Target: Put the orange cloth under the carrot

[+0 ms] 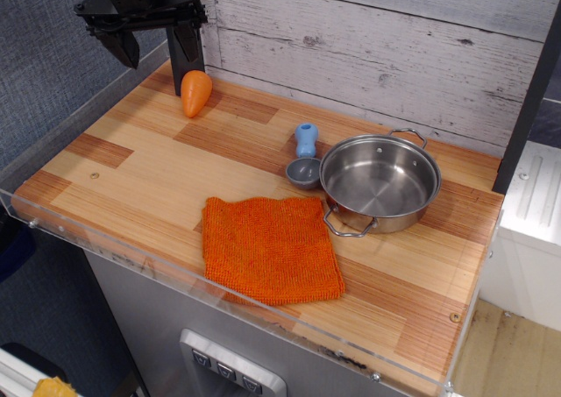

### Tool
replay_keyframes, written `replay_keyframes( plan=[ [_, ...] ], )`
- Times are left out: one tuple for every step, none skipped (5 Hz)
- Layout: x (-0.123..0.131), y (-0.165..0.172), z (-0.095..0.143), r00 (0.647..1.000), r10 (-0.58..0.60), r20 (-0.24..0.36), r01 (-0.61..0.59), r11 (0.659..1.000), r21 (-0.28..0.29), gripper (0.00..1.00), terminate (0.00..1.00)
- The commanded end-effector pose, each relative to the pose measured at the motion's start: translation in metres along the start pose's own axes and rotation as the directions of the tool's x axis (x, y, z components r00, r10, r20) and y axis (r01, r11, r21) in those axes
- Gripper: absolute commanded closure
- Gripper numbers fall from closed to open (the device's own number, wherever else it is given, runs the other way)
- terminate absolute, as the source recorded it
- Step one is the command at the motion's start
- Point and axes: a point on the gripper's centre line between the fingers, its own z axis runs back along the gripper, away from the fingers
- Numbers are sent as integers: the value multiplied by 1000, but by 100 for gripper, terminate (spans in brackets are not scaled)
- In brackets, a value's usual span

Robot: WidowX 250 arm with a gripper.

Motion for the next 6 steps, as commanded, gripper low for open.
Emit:
replay_keyframes(
  plan=[
    [0,0,0,1000,0,0,0,1000,0,0,0],
    [-18,-5,4,999,-47,1,47,999,13,0,0],
    [-40,-10,2,993,-114,-14,114,994,-3,0,0],
    [-59,-18,3,986,-160,-40,159,987,-28,0,0],
    [-80,-33,9,973,-225,-48,222,973,-61,0,0],
    [-103,-42,17,955,-290,-52,285,954,-97,0,0]
  ],
)
